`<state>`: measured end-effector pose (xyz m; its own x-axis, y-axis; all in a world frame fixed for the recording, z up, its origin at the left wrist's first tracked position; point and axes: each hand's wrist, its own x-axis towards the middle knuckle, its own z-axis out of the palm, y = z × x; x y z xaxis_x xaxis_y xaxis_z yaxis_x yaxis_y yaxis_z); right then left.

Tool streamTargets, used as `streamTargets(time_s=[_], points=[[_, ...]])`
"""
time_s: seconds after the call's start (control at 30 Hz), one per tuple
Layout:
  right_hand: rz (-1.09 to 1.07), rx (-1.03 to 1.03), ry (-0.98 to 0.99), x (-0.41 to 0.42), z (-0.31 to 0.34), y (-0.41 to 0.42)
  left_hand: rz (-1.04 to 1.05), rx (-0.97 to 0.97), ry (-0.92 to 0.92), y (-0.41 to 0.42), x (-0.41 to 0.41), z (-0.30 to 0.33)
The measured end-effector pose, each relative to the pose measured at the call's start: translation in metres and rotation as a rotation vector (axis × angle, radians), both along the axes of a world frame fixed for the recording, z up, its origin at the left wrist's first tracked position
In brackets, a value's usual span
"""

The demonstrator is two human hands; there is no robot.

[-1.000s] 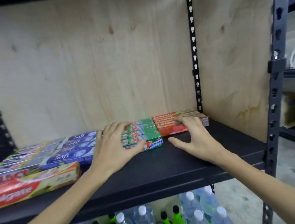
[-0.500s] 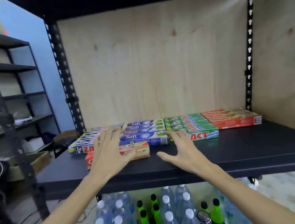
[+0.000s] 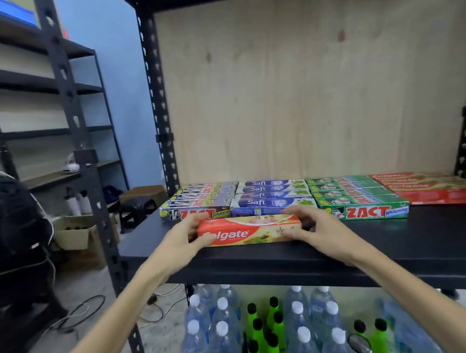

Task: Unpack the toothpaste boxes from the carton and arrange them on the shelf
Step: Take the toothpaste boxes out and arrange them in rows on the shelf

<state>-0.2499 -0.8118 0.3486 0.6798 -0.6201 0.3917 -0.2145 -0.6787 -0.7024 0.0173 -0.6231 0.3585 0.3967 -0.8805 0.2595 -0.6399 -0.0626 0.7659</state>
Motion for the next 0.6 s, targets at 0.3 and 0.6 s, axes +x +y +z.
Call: streamTargets(time_s=[0.3,0.6], points=[[0.017,0.065,0.093,-0.076,0.01,-0.016,-0.168,0.036,-0.03,-0.013,-0.043,0.014],[-0.142,0.16,-0.029,-0.144,0.015,-0.028,-0.183,0.152,-0.108,-0.073,-0.115,0.024]])
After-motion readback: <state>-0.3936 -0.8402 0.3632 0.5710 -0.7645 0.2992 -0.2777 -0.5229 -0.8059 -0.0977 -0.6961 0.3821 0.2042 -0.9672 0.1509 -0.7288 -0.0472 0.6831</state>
